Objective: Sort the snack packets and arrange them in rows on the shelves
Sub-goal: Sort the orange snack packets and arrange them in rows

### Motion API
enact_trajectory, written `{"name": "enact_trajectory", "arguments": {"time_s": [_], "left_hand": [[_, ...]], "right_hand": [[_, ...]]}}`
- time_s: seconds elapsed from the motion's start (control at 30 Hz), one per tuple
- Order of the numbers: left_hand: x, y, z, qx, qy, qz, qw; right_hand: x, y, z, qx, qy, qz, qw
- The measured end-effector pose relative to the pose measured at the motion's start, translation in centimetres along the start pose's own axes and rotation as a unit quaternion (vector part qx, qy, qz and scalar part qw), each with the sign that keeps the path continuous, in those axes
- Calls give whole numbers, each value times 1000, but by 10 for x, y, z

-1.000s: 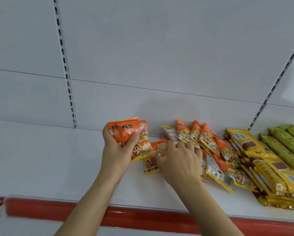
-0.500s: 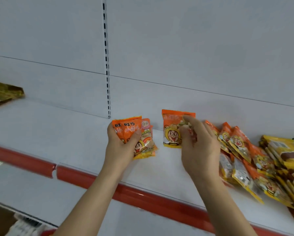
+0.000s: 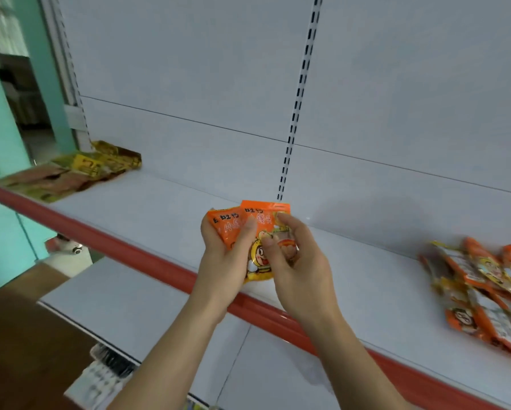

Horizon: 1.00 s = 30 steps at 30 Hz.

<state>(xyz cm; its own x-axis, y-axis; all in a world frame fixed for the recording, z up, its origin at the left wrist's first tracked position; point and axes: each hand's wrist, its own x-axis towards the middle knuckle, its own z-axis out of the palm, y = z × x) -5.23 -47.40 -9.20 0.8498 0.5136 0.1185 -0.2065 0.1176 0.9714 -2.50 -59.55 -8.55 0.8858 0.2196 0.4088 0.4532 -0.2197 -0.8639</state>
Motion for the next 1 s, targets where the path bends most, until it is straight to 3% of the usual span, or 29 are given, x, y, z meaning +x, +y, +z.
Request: {"name": "enact_trajectory", "arguments": {"time_s": [0.4,0.83,1.0], "left_hand": [[104,42,-192,4,-49,-51,997],[254,53,-269,-2,-26,-22,999],[307,50,-303,-18,-1,-10,1000]], "right_hand": [[41,-54,197,124,-35,19,992],[165,-57,318,159,25,44,986],[202,-53,343,106,105,57,987]]}}
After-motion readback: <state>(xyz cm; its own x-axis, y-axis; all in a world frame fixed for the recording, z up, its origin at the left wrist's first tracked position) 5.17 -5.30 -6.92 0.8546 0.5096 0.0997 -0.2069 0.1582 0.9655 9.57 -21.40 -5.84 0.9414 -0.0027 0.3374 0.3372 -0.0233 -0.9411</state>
